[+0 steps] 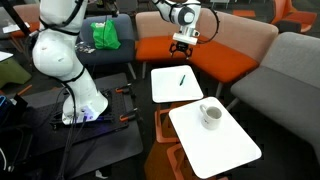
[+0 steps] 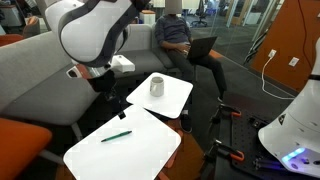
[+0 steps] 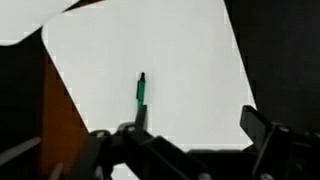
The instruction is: Put the pen inside the mug cup
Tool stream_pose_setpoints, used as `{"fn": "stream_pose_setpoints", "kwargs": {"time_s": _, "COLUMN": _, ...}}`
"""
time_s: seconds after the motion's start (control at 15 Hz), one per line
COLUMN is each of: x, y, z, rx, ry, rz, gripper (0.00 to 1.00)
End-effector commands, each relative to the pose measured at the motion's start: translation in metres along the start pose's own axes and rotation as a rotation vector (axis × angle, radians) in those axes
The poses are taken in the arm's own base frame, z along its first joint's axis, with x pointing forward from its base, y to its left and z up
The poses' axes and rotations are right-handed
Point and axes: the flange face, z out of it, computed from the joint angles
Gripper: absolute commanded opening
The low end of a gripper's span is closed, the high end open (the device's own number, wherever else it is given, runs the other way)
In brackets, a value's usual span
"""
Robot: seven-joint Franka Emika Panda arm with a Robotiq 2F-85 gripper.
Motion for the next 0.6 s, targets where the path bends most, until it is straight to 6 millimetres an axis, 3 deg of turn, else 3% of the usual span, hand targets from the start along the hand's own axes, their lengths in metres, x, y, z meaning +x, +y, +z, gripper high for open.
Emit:
{"fn": "stream_pose_setpoints", "kwargs": {"time_s": 0.0, "x": 0.0084, "y": 0.0028, "z": 0.0022, "rx": 0.007, "ry": 0.003, "rz": -0.004, "gripper": 1.00}}
{"fn": "stream_pose_setpoints", "kwargs": {"time_s": 0.53, "x": 0.0142, "y": 0.0085, "z": 0.0004, "rx": -0.041, "ry": 0.015, "rz": -0.048, "gripper": 1.00}}
